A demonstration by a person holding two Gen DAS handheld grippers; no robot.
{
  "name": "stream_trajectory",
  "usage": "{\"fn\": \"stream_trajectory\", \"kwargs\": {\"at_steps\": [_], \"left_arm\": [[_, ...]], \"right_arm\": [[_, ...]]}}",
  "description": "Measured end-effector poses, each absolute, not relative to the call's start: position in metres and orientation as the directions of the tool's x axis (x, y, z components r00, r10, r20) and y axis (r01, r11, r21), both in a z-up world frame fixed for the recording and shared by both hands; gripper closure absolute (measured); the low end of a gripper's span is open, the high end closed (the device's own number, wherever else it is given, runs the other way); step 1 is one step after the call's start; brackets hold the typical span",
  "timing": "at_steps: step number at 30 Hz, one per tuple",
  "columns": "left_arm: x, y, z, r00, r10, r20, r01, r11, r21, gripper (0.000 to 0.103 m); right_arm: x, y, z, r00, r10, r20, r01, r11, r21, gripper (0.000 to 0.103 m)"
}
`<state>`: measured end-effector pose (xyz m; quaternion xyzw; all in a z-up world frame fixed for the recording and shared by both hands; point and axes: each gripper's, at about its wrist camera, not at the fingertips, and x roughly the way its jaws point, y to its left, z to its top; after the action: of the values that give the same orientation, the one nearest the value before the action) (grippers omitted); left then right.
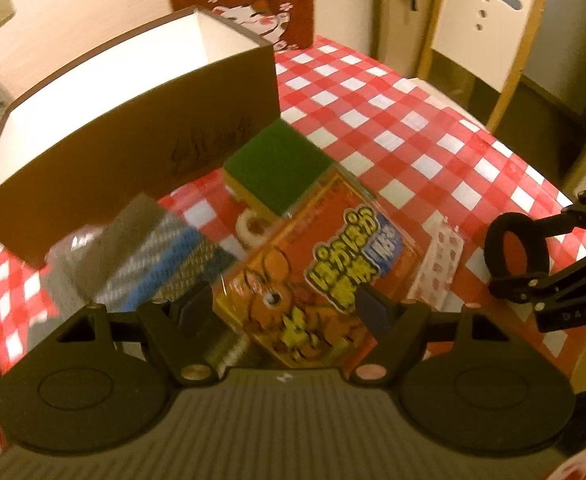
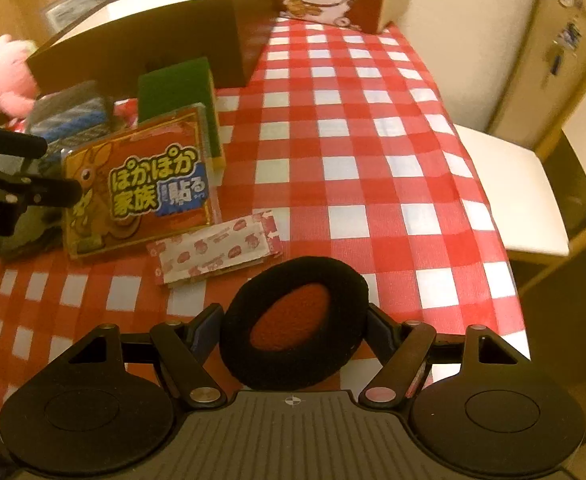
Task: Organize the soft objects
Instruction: 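Grasp the orange heat-pack packet with the left gripper while the right gripper holds the pad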
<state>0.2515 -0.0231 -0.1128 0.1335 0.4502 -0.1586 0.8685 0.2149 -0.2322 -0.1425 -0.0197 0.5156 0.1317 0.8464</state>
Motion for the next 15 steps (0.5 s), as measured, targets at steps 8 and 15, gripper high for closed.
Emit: {"fn": "stream_trajectory", "kwargs": {"at_steps": [8, 15], "left_arm": [[0.291, 0.006, -0.131, 0.488, -0.201, -0.85, 0.439, 0.897, 0.04, 0.026], [0.29, 0.04, -0.144, 0.428, -0.36, -0.829, 0.364, 0.908, -0.207, 0.033]], "right_arm": [[0.214, -0.231, -0.144, 0.435, 0.134, -0.89, -0.13, 0.988, 0.084, 0.029], [0.211, -0.233, -0.146, 0.431, 0.108, -0.896, -0.056, 0.994, 0.092, 0.029]]}}
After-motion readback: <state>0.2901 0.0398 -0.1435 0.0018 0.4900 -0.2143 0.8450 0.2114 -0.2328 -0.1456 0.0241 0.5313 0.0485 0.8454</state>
